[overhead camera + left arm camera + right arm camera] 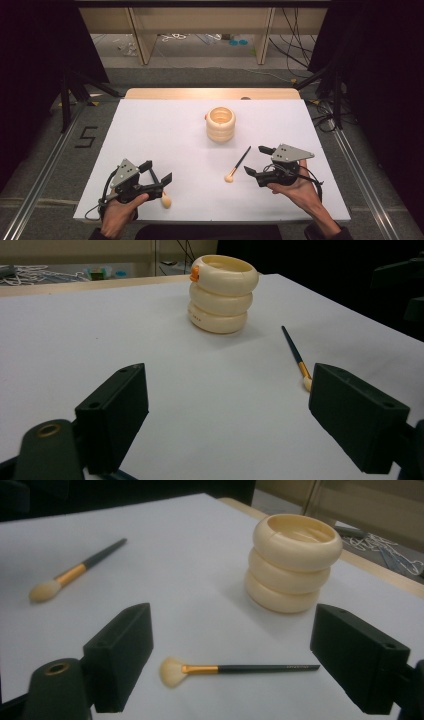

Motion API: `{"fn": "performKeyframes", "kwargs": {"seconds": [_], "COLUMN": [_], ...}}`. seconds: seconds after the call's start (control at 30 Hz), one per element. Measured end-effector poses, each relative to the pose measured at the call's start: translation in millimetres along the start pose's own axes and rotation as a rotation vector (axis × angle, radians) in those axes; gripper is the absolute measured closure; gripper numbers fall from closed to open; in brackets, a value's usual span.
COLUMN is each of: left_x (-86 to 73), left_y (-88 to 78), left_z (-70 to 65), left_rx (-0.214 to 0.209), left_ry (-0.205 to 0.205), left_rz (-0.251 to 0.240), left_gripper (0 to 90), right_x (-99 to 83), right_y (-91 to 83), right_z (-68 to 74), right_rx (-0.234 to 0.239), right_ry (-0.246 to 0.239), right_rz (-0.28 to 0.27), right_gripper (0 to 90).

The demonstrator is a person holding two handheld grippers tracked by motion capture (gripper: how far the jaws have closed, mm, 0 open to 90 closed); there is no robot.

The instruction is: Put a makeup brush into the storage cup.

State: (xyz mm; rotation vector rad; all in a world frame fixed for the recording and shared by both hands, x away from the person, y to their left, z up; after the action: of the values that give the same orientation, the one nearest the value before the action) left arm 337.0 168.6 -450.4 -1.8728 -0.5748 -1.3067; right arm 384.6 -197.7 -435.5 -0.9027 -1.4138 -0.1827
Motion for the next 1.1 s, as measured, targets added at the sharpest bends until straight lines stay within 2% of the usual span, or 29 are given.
{"fn": "performKeyframes", "kwargs": {"seconds": [0.13,0.27,0.33,0.43,0.5,0.57,0.67,1.0,1.03,1.1], "left_x": [-0.2,0.2,-0.1,0.2,0.0,0.2,0.1,0.5,0.3,0.2], "left_y": [0.4,0.2,0.2,0.2,0.3,0.3,0.4,0.1,0.2,0.2], "left_z": [-0.5,0.1,0.5,0.5,0.4,0.6,0.8,1.4,1.3,1.3], "left_rx": [-0.003,-0.002,0.0,0.0,0.0,0.0,0.0,-0.002,0.0,0.001], "left_ry": [-0.001,-0.002,0.0,-0.002,-0.001,-0.002,-0.001,-0.002,-0.003,-0.003], "left_rz": [0.002,-0.001,0.002,0.0,0.002,0.0,0.002,0.002,0.004,0.005], "left_gripper": [15.7,15.8,15.7,15.7,15.7,15.7,15.7,15.7,15.7,15.7], "right_x": [2.4,5.0,7.7,9.5,11.1,12.5,13.3,14.7,13.0,12.7], "right_y": [4.6,7.8,10.5,14.2,17.1,22.3,26.4,47.9,52.6,53.0], "right_z": [-4.2,-8.4,-13.1,-15.4,-16.6,-17.8,-18.2,-23.4,-24.7,-24.3], "right_rx": [0.012,0.02,0.033,0.039,0.061,0.084,0.099,0.15,0.145,0.149], "right_ry": [-0.039,-0.055,-0.071,-0.08,-0.086,-0.122,-0.148,-0.206,-0.232,-0.227], "right_rz": [0.036,0.058,0.09,0.099,0.11,0.147,0.18,0.282,0.305,0.321], "right_gripper": [17.0,17.0,16.1,15.4,15.6,15.6,15.7,16.7,17.1,17.2]}}
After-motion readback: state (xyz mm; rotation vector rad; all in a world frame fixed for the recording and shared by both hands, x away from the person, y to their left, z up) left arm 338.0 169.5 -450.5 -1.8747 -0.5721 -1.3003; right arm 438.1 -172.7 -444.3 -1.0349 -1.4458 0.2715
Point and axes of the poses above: each handheld gripper's, and its own axes: y roughly forward along the jaws, x roughly out of its top, z roughly to its left, the point moved 4 cm from there along y, roughly forward along the jaws, and after that the axes turned 2 degrees about -x, right-handed, at the moved point
